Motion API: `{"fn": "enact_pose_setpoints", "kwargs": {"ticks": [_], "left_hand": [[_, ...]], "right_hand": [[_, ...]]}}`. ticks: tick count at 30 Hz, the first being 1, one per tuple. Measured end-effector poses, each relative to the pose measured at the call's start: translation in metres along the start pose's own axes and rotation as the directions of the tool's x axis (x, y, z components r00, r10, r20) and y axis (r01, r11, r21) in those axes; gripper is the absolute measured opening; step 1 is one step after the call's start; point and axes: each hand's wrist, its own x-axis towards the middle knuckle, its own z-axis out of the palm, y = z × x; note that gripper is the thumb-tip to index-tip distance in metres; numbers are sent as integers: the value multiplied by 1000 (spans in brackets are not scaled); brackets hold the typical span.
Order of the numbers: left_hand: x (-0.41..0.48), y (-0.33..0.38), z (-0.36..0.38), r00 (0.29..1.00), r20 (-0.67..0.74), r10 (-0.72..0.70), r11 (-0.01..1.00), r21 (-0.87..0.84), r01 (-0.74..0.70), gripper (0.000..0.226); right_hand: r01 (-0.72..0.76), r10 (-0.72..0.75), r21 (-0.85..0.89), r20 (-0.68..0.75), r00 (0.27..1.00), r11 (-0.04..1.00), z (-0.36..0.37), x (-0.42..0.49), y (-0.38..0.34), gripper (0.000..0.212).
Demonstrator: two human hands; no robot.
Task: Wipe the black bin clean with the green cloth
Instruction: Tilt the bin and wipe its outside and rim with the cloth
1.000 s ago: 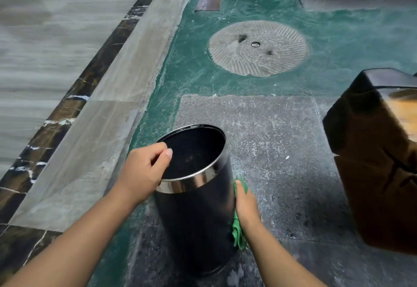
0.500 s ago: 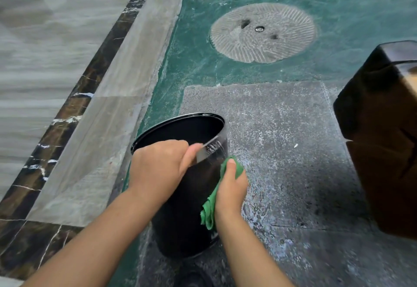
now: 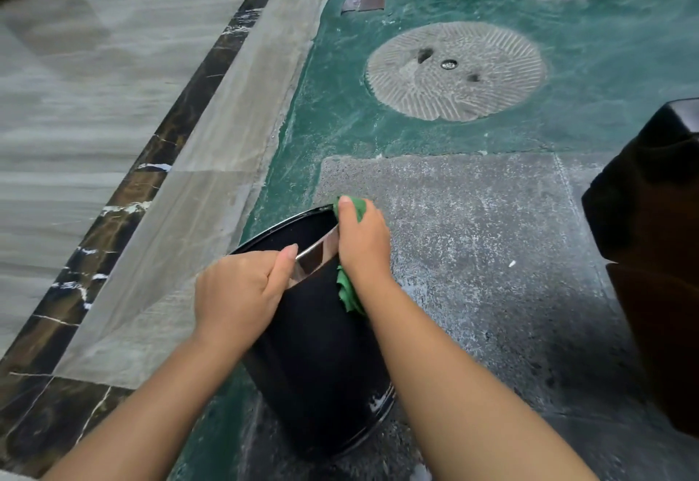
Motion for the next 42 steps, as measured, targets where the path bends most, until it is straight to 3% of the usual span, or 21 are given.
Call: {"fn": "enact_pose_setpoints", "kwargs": {"ticks": [3,5,10,16,19,25,29,33,36,38,42], "left_hand": [[-8,-21,-1,992,-11,-125,991,-39,125,56],[-12,-29,-1,983,-13,-182,982,-57,181,58],[-3,-30,2,987,-5,-159,987,-38,159,62],[5,-32,6,979,0,-206,978,-44,205,67],[13,-29,8,975,10,-221,975,-11,221,66],[16,-27,9,972,6,-235,972,15,235,65],[14,-27,8,971,-12,-239,971,15,239,63],[7,-32,6,973,-42,-225,974,-19,224,64],[12,-34,7,969,-30,-245,969,8,245,64],[12,-43,8,954,-32,-298,955,-7,298,64],[1,-68,12,928,-46,-371,929,-22,370,65]], "right_hand": [[-79,92,-125,102,990,989,10,1,33,65],[-70,90,-165,120,989,984,6,-10,61,52],[-89,97,-94,76,992,992,-13,-50,119,37],[-29,39,-154,65,997,988,-17,-110,133,54],[64,-55,-194,50,997,979,-10,-149,126,71],[234,-207,-244,134,969,941,16,-206,126,82],[351,-345,-294,75,936,889,8,-178,115,69],[479,-446,-318,177,878,818,18,-122,64,71],[463,-422,-331,191,886,822,31,-80,22,74],[453,-377,-310,276,884,836,38,-62,7,75],[520,-372,-340,415,831,783,38,-61,26,75]]}}
